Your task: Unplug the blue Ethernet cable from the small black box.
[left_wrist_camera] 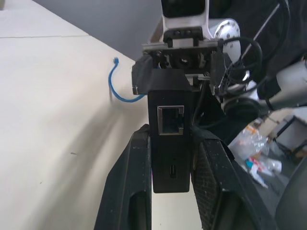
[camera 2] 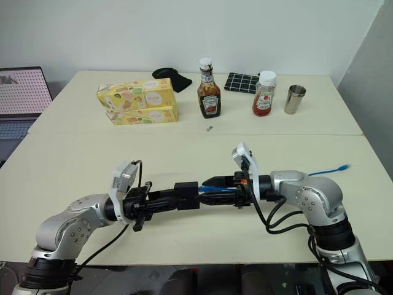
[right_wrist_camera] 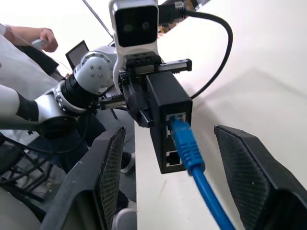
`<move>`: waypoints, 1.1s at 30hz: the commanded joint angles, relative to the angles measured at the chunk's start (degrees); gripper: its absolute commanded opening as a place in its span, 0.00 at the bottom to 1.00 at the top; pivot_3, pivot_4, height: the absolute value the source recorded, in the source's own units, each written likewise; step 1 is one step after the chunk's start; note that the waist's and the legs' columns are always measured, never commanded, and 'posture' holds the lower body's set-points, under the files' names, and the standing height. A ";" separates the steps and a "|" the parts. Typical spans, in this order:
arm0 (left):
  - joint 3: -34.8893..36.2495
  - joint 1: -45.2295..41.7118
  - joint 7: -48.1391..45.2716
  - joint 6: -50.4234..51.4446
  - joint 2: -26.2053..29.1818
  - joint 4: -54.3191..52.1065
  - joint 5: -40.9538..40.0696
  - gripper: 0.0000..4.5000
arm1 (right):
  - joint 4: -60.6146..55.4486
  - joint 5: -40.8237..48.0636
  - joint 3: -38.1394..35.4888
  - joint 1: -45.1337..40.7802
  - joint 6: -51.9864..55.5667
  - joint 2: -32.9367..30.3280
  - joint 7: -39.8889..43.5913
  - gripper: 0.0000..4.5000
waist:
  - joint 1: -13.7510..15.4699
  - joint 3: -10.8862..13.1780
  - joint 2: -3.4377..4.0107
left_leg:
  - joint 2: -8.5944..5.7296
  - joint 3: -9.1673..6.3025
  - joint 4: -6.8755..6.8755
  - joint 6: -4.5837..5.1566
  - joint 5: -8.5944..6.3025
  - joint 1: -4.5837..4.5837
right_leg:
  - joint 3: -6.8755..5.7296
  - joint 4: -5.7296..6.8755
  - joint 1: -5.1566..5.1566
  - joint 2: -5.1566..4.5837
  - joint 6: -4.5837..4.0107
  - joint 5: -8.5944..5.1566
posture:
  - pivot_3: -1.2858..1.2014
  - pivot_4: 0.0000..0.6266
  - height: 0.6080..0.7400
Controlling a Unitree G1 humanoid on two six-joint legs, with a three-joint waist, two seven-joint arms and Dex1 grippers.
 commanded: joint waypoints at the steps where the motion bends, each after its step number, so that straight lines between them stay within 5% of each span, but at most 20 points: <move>1: 1.63 0.22 0.71 0.74 -0.28 -2.41 -2.40 0.17 | -1.14 2.03 -1.70 -0.31 0.35 1.16 -1.65 0.70 | 0.00 0.00 0.00 | 0.00 0.01 0.00 0.00 0.00 0.00 | 0.01 0.00 0.00 0.00 0.00 0.00 | 0.52 0.24 1.00; 13: 1.53 0.48 1.69 0.58 -0.28 -3.08 -2.73 0.17 | -0.33 2.02 -1.77 -0.90 0.41 1.67 -3.02 0.70 | 0.00 0.00 0.00 | -0.01 0.01 0.00 0.00 0.00 0.00 | 0.00 0.00 0.00 0.01 0.00 0.00 | 0.52 0.24 1.00; 25: 1.61 0.47 3.07 1.27 -0.50 -4.42 -3.33 0.17 | 0.61 1.36 -1.31 -1.56 -0.16 -0.13 -0.83 0.12 | 0.01 0.00 0.00 | -0.01 0.02 0.00 0.00 0.00 0.00 | 0.01 -0.01 0.00 0.01 0.00 0.00 | 0.52 0.24 1.00; 33: 1.28 1.26 2.01 0.83 0.20 -4.49 -2.82 0.17 | 1.16 1.35 -1.07 -2.16 0.36 -0.94 0.92 0.08 | 0.01 0.00 0.00 | -0.03 0.03 -0.01 0.00 0.00 0.00 | 0.01 -0.01 0.00 0.02 0.00 0.00 | 0.52 0.24 1.00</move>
